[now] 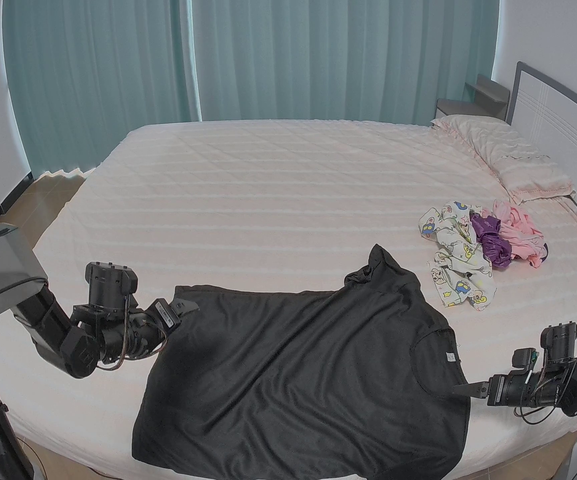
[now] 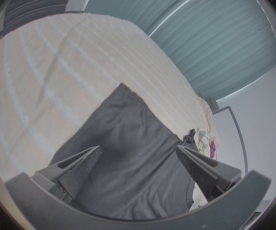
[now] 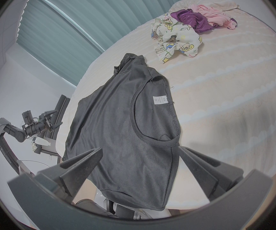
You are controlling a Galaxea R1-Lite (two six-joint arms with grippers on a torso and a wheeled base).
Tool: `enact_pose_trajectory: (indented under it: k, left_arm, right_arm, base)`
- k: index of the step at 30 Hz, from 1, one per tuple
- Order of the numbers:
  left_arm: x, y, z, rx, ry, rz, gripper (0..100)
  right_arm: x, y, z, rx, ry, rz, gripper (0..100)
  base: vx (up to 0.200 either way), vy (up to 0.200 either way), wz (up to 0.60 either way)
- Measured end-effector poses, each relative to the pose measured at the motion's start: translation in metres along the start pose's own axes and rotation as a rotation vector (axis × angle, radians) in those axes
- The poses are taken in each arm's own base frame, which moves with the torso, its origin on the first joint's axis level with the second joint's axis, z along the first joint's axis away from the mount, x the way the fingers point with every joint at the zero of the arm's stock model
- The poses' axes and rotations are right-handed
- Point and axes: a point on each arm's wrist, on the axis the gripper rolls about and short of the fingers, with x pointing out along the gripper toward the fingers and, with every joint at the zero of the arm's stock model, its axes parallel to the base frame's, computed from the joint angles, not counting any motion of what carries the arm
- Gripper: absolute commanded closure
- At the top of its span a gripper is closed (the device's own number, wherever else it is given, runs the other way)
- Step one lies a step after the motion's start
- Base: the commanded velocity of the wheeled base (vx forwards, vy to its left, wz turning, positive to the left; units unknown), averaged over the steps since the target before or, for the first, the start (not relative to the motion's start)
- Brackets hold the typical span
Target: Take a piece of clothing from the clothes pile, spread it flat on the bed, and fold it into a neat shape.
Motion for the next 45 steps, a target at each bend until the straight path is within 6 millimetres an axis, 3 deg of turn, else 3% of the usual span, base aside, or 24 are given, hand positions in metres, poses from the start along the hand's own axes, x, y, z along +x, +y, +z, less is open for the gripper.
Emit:
enact_pose_trajectory:
  k: [8,14,21,29,30,38,45]
  left_arm:
    - [0.045,-0.015,0.047,0.062,-0.143,-0.003,0]
    - [0.093,-0.017,0.072,0.152,-0.201,0.024,0]
    - [0.141,0.004,0.075,0.233,-0.2,0.083,0]
    - [0.159,0.017,0.071,0.234,-0.188,0.103,0]
    - [0.161,0.019,0.07,0.234,-0.185,0.105,100]
    - [0.167,0.025,0.068,0.23,-0.183,0.116,100]
    - [0.164,0.031,0.082,0.214,-0.253,0.166,100]
  right_arm:
    - [0.0,0.0,0.0,0.008,0.0,0.0,0]
    - [0.0,0.0,0.0,0.017,-0.002,0.0,0]
    - [0.0,0.0,0.001,0.018,-0.009,0.0,0]
    - [0.001,0.003,0.0,0.008,-0.001,0.009,0]
    - [0.001,0.003,0.0,0.005,-0.002,0.011,0]
    - [0.003,0.007,0.002,0.024,-0.013,0.026,0]
    - [0.02,0.019,0.03,0.076,-0.168,0.001,0]
  base:
    - [0.0,0.0,0.0]
    - [0.0,0.0,0.0]
    - [0.0,0.0,0.0]
    - [0.0,0.0,0.0]
    - [0.0,0.0,0.0]
    - [0.0,0.0,0.0]
    - [0.0,0.0,0.0]
